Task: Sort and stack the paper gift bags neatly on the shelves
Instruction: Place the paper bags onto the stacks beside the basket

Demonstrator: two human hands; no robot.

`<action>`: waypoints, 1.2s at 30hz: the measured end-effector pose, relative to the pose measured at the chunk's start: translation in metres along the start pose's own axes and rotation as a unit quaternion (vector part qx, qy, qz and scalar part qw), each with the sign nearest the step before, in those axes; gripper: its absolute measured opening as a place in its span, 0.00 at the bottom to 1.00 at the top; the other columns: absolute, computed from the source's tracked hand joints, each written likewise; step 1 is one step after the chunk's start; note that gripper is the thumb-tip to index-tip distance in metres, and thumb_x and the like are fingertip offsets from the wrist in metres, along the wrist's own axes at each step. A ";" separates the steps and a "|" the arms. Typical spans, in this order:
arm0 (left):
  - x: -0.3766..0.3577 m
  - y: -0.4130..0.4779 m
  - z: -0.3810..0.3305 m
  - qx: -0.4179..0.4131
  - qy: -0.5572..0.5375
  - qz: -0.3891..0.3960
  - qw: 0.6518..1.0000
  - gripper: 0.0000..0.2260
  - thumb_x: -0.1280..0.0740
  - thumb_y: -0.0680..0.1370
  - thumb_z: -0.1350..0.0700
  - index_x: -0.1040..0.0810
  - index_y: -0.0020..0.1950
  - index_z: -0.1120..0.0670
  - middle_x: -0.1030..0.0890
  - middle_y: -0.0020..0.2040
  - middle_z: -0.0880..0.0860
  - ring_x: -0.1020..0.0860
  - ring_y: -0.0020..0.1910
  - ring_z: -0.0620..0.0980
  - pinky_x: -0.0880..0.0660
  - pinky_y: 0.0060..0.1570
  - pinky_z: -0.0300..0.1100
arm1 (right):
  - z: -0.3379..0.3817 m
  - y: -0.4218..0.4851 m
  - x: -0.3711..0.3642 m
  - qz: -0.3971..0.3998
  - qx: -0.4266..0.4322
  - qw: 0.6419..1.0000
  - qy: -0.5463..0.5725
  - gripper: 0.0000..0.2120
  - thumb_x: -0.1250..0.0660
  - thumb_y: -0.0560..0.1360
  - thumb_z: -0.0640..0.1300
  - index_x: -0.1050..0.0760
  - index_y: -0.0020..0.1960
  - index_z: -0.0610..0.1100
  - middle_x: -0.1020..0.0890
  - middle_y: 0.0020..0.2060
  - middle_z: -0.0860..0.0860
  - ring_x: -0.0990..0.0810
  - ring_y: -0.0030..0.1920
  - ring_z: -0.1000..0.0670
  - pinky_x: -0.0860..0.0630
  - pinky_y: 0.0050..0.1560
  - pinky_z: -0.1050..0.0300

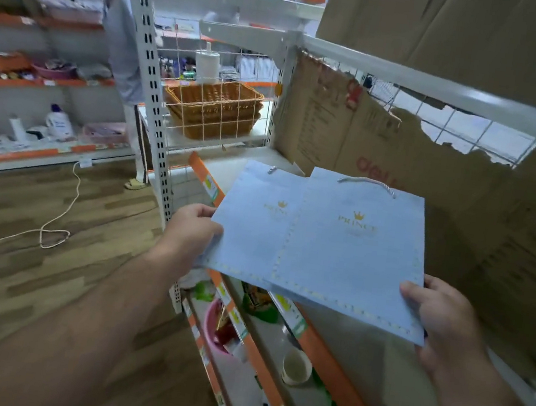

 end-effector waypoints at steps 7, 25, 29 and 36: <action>0.014 0.082 -0.006 0.006 -0.012 0.029 0.999 0.09 0.34 0.75 0.67 0.21 0.49 0.54 0.17 0.48 0.55 0.18 0.45 0.56 0.20 0.43 0.51 | 0.007 0.026 -0.054 -0.029 0.006 1.000 -0.005 0.07 0.39 0.80 0.31 0.24 0.47 0.39 0.17 0.44 0.41 0.17 0.43 0.40 0.21 0.42 0.48; 0.071 0.307 -0.020 -0.002 0.090 0.155 0.984 0.11 0.34 0.72 0.66 0.18 0.45 0.51 0.16 0.44 0.52 0.17 0.43 0.55 0.18 0.36 0.49 | 0.001 0.041 -0.244 -0.130 -0.007 0.992 0.005 0.11 0.39 0.81 0.33 0.24 0.43 0.43 0.18 0.43 0.47 0.19 0.41 0.44 0.25 0.41 0.51; 0.054 0.332 -0.024 -0.009 0.135 0.172 0.976 0.12 0.36 0.74 0.65 0.20 0.48 0.49 0.18 0.46 0.49 0.19 0.46 0.51 0.20 0.39 0.46 | 0.009 0.055 -0.255 -0.149 -0.007 0.989 0.012 0.11 0.39 0.81 0.32 0.24 0.43 0.42 0.19 0.42 0.46 0.19 0.41 0.43 0.25 0.45 0.48; 0.015 0.370 -0.033 -0.013 0.154 0.196 0.968 0.12 0.34 0.74 0.65 0.19 0.47 0.48 0.17 0.44 0.49 0.19 0.45 0.51 0.19 0.45 0.47 | 0.003 0.102 -0.258 -0.164 -0.041 0.985 0.024 0.07 0.38 0.81 0.33 0.24 0.46 0.40 0.17 0.44 0.42 0.18 0.45 0.38 0.23 0.50 0.38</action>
Point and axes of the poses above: each hand's wrist, its own y-axis towards the middle knuckle, its own x-axis out of the back of the hand, z = x × y, the point moved 9 cm from there along y, towards the middle knuckle
